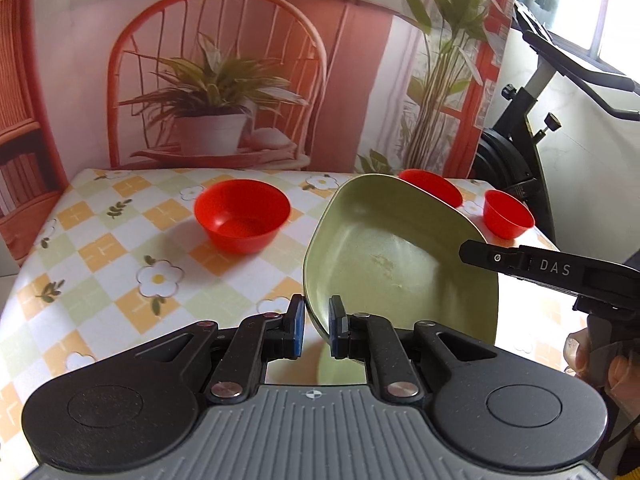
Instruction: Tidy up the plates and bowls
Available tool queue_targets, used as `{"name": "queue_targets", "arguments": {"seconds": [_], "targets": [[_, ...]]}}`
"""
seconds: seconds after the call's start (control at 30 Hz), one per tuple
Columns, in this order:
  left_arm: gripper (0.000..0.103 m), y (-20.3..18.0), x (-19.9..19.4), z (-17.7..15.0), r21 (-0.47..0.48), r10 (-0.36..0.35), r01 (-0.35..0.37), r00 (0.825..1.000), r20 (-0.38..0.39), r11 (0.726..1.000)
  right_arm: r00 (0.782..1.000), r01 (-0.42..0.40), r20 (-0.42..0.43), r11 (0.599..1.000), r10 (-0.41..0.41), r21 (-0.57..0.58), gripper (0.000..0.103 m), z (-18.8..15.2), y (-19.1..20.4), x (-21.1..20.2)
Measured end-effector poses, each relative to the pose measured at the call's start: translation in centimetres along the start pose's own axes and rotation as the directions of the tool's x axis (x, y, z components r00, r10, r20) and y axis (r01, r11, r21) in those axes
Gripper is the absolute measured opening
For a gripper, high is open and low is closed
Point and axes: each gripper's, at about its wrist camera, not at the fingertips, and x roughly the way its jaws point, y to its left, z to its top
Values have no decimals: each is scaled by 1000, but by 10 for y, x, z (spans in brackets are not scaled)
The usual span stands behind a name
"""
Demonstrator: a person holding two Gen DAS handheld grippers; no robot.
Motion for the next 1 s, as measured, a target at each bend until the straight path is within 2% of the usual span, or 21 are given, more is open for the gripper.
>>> {"name": "queue_targets", "arguments": {"seconds": [0.27, 0.47, 1.0], "targets": [[14, -14, 13, -20, -26, -12, 11, 999, -42, 1000, 1000, 22, -22, 999, -21, 36, 11, -12, -25, 2], [14, -16, 19, -33, -40, 0, -3, 997, -71, 999, 999, 18, -42, 1000, -17, 6, 11, -20, -30, 0], [14, -15, 32, -41, -25, 29, -31, 995, -100, 999, 995, 29, -94, 999, -31, -21, 11, -35, -34, 5]]}}
